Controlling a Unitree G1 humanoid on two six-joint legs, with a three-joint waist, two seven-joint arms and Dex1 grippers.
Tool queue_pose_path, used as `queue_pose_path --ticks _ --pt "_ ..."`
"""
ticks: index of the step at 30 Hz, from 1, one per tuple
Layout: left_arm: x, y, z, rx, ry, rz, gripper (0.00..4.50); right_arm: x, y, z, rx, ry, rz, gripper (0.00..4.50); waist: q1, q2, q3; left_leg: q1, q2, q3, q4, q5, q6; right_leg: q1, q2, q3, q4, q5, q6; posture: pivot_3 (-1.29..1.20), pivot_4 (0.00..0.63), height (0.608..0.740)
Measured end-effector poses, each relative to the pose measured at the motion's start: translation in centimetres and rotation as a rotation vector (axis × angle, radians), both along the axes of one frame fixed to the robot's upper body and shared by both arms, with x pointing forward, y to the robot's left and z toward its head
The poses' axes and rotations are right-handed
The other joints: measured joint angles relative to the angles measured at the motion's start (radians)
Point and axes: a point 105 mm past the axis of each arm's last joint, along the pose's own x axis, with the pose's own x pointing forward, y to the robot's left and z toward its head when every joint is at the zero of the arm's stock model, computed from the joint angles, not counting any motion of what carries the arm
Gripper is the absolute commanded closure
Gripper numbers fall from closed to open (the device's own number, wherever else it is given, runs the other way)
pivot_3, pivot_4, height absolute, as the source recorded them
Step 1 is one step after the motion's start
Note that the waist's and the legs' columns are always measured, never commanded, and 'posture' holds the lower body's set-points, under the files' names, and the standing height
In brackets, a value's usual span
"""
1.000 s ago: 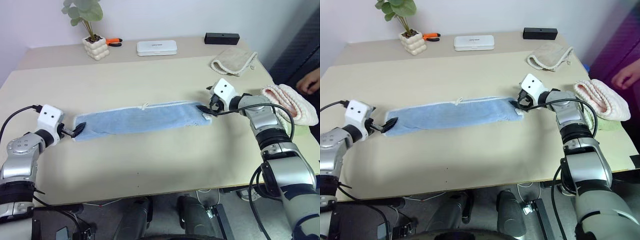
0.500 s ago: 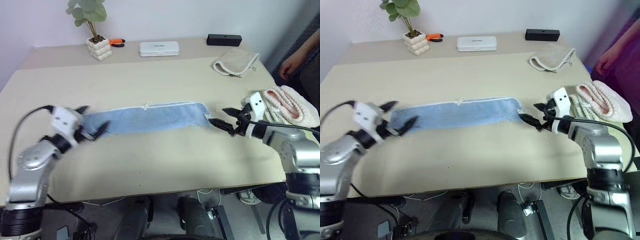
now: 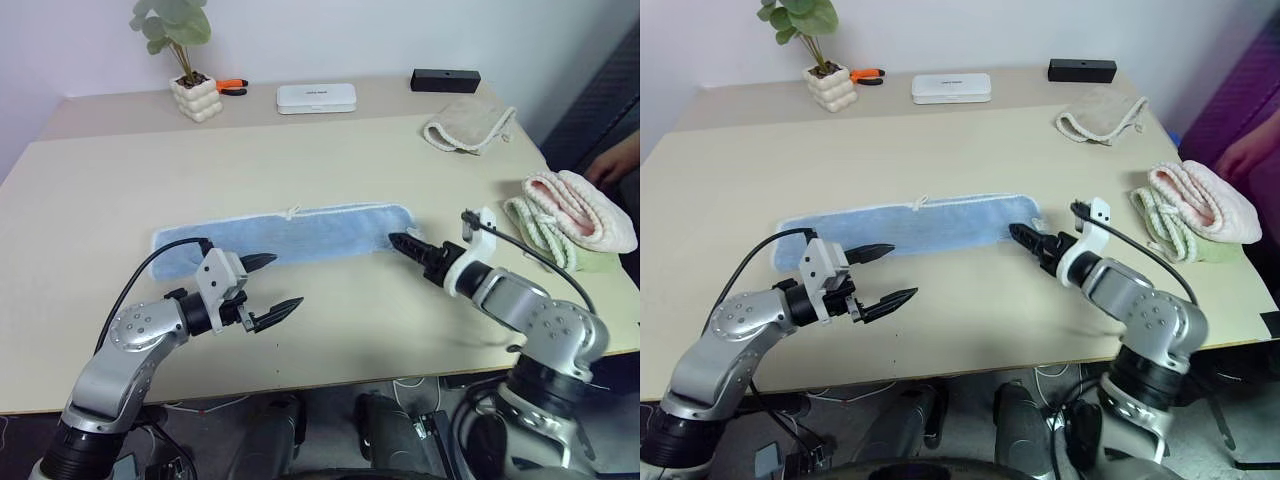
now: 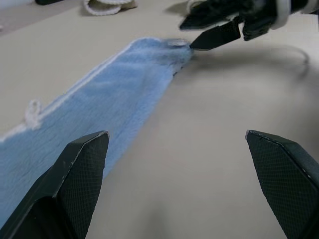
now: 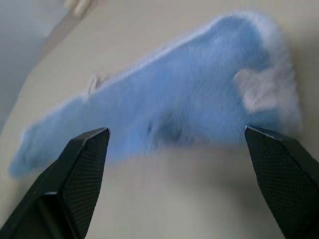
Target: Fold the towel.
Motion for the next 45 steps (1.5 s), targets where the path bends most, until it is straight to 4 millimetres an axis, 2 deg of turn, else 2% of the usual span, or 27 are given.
queue_pose_path --ticks 3,4,5,8,11,16,21,26,29,35,38,45 --pt "-0.1 0.2 -0.3 0.001 0.011 0.01 0.0 1.1 -0.2 -0.4 0.034 0.057 -0.062 0.1 -0.001 0.001 -0.001 0.0 0.0 0.0 0.0 0.0 0.0 0.0 0.0 0.0 0.0 0.0 0.0 0.0 0.15 0.74" --pt "-0.2 0.3 -0.3 0.0 0.012 0.017 0.0 1.5 -0.1 -0.4 0.046 0.071 -0.075 0.66 -0.002 0.0 -0.001 0.0 0.0 0.0 0.0 0.0 0.0 0.0 0.0 0.0 0.0 0.0 -0.001 0.0 0.15 0.74" --pt "-0.3 0.3 -0.4 0.0 0.015 0.021 0.0 1.7 -0.1 -0.5 0.052 0.084 -0.088 0.98 -0.003 0.001 -0.002 0.001 0.0 0.0 0.0 0.0 0.0 0.0 0.0 0.0 0.0 0.0 -0.001 0.0 0.15 0.74" --pt "-0.6 0.7 -0.6 -0.001 0.018 0.047 0.0 1.9 -0.5 -1.0 0.036 0.109 -0.107 2.39 -0.003 0.001 -0.003 0.001 0.0 0.001 0.0 0.0 0.0 0.001 0.0 0.0 0.0 0.0 -0.001 0.0 0.15 0.74" --pt "-0.9 0.8 -0.9 -0.001 0.029 0.056 0.0 1.8 -0.9 -1.0 0.017 0.107 -0.103 2.39 -0.004 0.001 -0.003 0.001 0.001 0.001 0.0 0.0 0.0 0.0 0.0 0.0 0.0 0.0 -0.001 0.0 0.15 0.74" --pt "-1.1 0.9 -1.1 -0.002 0.037 0.066 0.0 0.2 -1.9 -0.2 0.017 0.046 -0.05 0.04 0.0 0.001 -0.003 0.001 0.001 0.001 0.0 0.0 0.001 0.001 0.0 0.0 0.0 0.0 -0.001 0.0 0.15 0.74" --pt "-1.0 1.1 -1.3 0.002 0.04 0.071 0.0 -2.4 -2.2 -0.9 0.002 0.067 0.002 0.04 -0.004 0.002 -0.003 0.001 0.002 0.002 0.0 0.0 0.001 0.001 0.0 0.0 -0.001 -0.001 -0.003 0.0 0.15 0.74" --pt "-0.7 0.9 -1.1 0.002 0.028 0.057 0.0 -3.0 -1.5 -1.2 0.019 0.082 -0.012 0.04 -0.006 0.001 -0.003 0.001 0.003 0.002 -0.001 0.0 0.001 0.001 0.001 0.0 -0.001 -0.001 -0.003 0.0 0.15 0.74" --pt "-0.4 0.9 -1.1 0.001 0.028 0.06 0.0 -1.8 -0.7 -1.1 0.059 0.089 -0.057 0.04 -0.01 0.001 -0.004 0.001 0.004 0.002 0.0 0.0 0.001 0.001 0.002 0.001 -0.001 -0.001 -0.004 0.0 0.15 0.74" --pt "-0.2 0.7 -0.9 -0.002 0.016 0.057 0.0 2.0 0.1 -1.0 0.141 0.118 -0.136 0.04 -0.011 -0.001 -0.009 0.003 0.004 0.003 -0.001 0.0 0.001 0.002 0.003 0.001 -0.001 0.0 -0.003 0.0 0.15 0.74" --pt "-0.1 0.7 -0.9 -0.002 0.015 0.062 0.0 3.1 0.2 -1.2 0.159 0.131 -0.163 0.8 -0.01 -0.004 -0.014 0.005 0.004 0.003 -0.001 0.0 0.001 0.004 0.003 0.001 -0.001 0.0 -0.004 0.0 0.15 0.74" --pt "-0.4 1.1 -1.3 0.0 0.03 0.088 0.0 3.6 -0.5 -2.1 0.151 0.161 -0.201 4.41 -0.011 -0.004 -0.015 0.005 0.005 0.003 -0.002 0.0 0.001 0.003 0.003 0.001 -0.002 -0.001 -0.005 0.0 0.15 0.74"
